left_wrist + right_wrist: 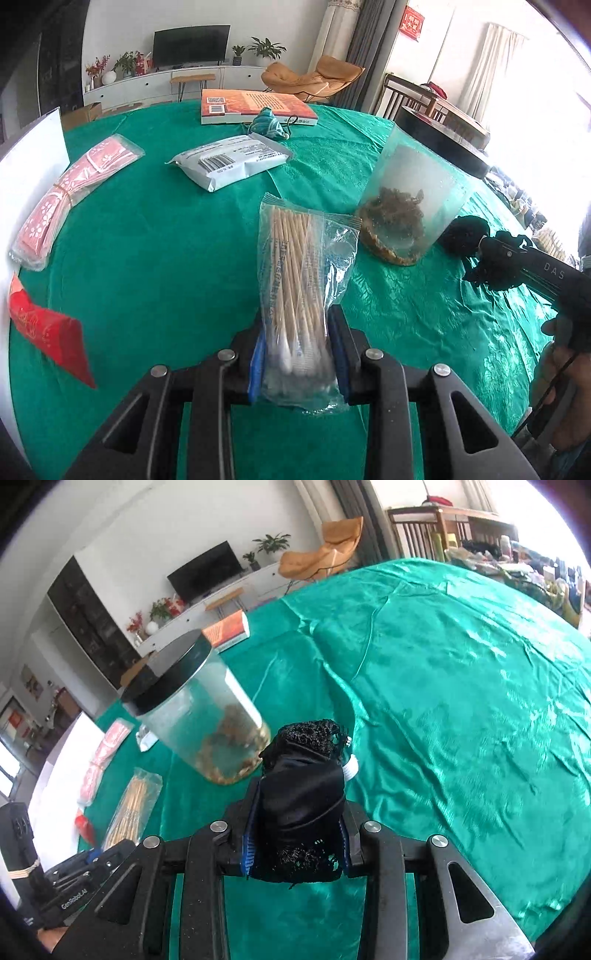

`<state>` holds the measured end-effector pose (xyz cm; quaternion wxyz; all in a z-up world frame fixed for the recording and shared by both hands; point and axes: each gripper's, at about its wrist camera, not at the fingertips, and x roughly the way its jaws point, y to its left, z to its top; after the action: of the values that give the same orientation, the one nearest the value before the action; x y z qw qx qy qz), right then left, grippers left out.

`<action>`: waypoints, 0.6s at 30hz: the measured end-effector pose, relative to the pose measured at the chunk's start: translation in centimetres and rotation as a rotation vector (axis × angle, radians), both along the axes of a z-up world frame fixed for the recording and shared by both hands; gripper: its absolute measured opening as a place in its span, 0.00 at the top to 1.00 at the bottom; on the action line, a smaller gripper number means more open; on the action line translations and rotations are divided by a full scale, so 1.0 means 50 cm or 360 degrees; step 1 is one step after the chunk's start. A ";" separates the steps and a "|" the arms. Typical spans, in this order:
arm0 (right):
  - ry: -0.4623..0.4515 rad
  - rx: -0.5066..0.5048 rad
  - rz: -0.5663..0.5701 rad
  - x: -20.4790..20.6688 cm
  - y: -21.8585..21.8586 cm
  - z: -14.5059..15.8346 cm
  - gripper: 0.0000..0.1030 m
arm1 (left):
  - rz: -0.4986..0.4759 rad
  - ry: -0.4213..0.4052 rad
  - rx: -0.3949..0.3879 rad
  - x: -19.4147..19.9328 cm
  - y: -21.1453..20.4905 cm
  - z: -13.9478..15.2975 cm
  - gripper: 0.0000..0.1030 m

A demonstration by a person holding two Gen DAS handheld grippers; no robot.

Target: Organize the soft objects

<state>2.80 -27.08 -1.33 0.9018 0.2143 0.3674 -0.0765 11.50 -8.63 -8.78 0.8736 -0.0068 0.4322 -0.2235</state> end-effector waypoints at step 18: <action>0.0333 -0.0468 -0.0004 0.098 -0.001 -0.064 0.12 | 0.0127 0.0006 0.0335 0.105 -0.047 -0.042 0.00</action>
<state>7.70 -27.13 -4.53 0.8802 0.0715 0.4438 -0.1522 16.74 -10.99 -10.87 0.8768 0.0673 0.4544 -0.1419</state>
